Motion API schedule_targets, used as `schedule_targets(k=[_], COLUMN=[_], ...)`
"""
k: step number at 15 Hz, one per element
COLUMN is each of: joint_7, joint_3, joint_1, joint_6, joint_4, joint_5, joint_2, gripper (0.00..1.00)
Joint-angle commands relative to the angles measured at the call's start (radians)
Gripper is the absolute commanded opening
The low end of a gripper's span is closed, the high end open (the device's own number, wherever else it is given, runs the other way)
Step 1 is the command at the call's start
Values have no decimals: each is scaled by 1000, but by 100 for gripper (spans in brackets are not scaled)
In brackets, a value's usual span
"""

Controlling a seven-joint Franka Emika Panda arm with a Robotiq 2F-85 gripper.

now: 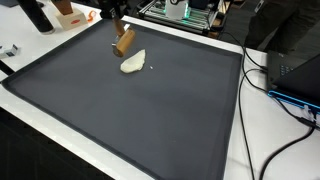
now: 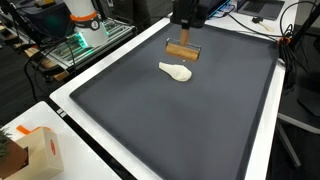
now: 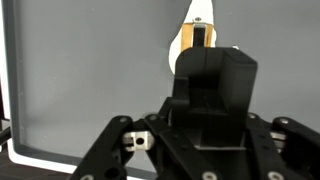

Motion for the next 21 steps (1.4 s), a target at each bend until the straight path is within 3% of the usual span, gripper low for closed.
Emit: schedule_targets(k=[1, 7, 21], joint_7=[185, 419, 760], joint_3=[-3, -3, -8], joint_1=[30, 76, 126], joint_6=[-10, -71, -179], joint_4=[0, 3, 10], joint_5=[-98, -235, -421], joint_2=[9, 27, 85], gripper=[24, 24, 24])
